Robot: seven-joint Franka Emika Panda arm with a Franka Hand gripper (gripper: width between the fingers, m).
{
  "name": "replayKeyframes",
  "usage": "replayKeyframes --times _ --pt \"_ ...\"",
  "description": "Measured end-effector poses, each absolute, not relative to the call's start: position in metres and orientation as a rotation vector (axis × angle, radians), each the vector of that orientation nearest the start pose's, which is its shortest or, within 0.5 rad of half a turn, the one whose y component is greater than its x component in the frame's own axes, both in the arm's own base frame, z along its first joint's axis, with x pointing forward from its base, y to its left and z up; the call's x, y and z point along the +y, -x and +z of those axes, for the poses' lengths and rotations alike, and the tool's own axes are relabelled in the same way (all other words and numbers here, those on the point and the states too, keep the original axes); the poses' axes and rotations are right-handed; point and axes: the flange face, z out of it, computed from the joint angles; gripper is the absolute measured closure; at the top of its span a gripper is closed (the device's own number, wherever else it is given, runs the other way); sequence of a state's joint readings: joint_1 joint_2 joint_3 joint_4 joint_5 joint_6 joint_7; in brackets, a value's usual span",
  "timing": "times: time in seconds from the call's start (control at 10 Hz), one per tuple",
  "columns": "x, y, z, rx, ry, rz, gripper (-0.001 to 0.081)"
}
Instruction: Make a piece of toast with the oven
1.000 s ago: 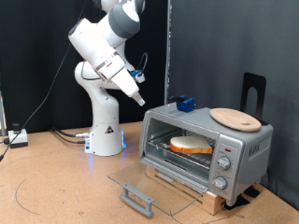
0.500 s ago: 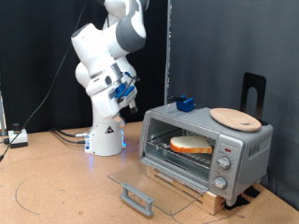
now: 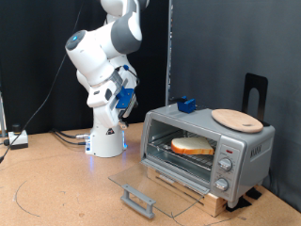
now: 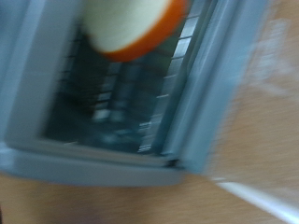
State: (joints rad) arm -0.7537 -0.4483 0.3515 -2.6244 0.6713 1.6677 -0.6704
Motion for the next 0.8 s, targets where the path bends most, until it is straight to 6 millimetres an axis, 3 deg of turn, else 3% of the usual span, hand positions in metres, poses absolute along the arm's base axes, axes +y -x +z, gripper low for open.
replayKeyframes --times 0.3,0.4,0.8 --pt "-0.105 -0.343 0.359 0.173 2.338 0.325 -0.0002" --pt "-0.104 -0.343 0.359 0.168 2.341 0.322 -0.0002" --pt "-0.122 -0.345 0.339 0.4 2.321 0.145 -0.0002"
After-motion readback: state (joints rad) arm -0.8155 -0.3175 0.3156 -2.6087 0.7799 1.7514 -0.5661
